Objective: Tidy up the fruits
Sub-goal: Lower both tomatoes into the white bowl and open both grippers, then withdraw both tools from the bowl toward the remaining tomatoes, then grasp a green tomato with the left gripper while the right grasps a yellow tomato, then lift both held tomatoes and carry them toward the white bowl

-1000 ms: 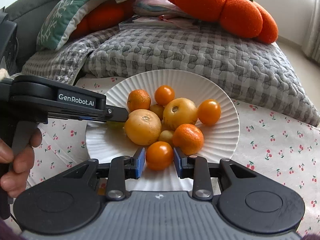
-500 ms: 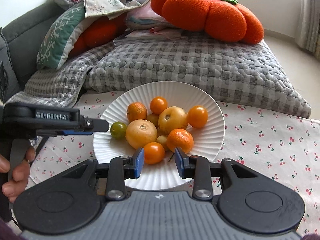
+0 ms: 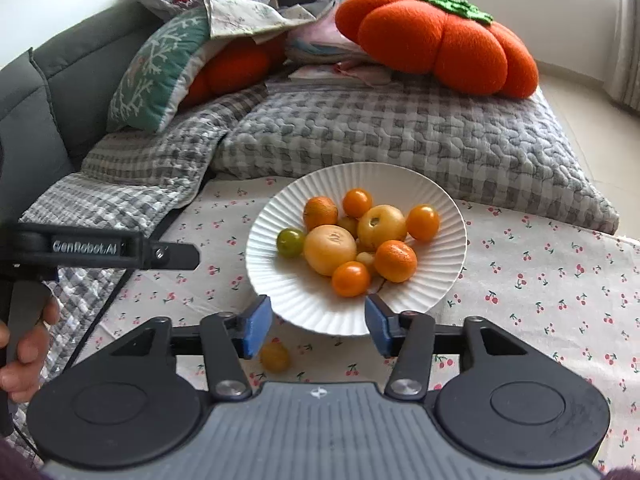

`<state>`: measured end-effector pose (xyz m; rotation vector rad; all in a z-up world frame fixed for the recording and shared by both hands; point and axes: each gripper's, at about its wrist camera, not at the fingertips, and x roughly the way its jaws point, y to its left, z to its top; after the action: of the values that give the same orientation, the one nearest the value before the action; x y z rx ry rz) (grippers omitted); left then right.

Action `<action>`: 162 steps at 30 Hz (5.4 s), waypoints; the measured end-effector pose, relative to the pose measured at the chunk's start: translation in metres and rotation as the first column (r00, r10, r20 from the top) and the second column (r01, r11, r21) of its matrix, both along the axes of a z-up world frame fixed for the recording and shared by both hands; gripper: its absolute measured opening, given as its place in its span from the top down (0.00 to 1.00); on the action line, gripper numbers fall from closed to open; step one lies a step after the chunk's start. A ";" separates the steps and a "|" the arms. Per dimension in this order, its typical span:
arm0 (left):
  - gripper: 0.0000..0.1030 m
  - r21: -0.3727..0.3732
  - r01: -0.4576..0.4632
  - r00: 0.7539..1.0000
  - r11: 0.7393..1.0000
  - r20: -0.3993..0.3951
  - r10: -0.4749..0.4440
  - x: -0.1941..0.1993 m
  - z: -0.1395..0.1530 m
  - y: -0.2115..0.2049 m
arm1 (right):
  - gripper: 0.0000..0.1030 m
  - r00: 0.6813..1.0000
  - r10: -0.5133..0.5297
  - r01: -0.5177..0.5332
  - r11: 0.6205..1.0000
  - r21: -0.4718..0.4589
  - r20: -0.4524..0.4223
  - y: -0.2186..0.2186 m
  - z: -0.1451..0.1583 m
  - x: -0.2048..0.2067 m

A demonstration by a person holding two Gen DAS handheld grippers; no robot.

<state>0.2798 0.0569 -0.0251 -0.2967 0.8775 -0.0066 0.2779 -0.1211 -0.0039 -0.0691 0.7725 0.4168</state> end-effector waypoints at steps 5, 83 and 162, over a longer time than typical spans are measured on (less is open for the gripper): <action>0.28 0.049 -0.020 1.000 0.999 0.000 0.020 -0.026 0.003 0.003 | 0.42 1.000 -0.008 0.008 1.000 -0.012 0.003 0.000 0.003 -0.017; 0.81 0.076 0.060 0.962 0.995 -0.270 -0.037 -0.098 -0.077 0.015 | 0.60 0.920 0.349 -0.388 0.880 -0.276 -0.179 0.083 -0.078 -0.074; 0.81 -0.042 0.023 1.000 0.999 -0.002 -0.023 -0.082 -0.011 0.000 | 0.76 0.977 0.211 -0.210 0.976 -0.059 0.022 0.042 -0.011 -0.041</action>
<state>0.1979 0.0572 -0.0365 -0.3261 0.8839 -0.0462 0.2374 -0.0790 -0.0153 -0.2103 0.7518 0.5943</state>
